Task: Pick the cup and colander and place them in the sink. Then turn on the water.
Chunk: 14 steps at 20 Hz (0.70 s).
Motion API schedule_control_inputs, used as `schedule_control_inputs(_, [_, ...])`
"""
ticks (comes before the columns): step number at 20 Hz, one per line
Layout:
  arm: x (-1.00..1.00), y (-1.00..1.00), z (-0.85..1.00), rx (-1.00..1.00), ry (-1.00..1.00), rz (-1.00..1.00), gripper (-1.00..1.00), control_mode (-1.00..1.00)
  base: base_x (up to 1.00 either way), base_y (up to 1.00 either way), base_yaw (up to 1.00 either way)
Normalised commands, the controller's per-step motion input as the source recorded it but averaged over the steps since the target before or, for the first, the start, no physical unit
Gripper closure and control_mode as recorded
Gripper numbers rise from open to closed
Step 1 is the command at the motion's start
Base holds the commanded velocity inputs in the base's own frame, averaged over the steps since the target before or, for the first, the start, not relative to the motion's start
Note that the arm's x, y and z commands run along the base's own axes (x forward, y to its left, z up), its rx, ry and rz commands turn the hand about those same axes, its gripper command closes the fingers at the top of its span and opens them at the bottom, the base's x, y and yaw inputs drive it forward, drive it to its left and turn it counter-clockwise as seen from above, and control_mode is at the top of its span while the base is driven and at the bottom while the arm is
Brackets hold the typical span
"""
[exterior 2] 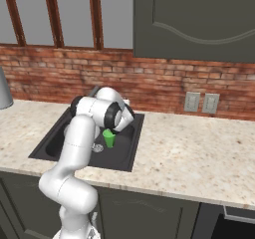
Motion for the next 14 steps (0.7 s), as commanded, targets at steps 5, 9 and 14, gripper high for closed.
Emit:
schedule_control_inputs(5, [0.00,-0.39,0.00,0.05,0.00,0.00,-1.00,-1.00,0.00,0.00,0.00])
schedule_control_inputs(9, [0.00,-0.45,0.00,0.01,0.00,0.01,-1.00,-1.00,0.00,0.00,0.00])
schedule_control_inputs(14, [0.00,-0.46,0.00,-0.01,0.00,0.05,-1.00,-1.00,0.00,0.00,0.00])
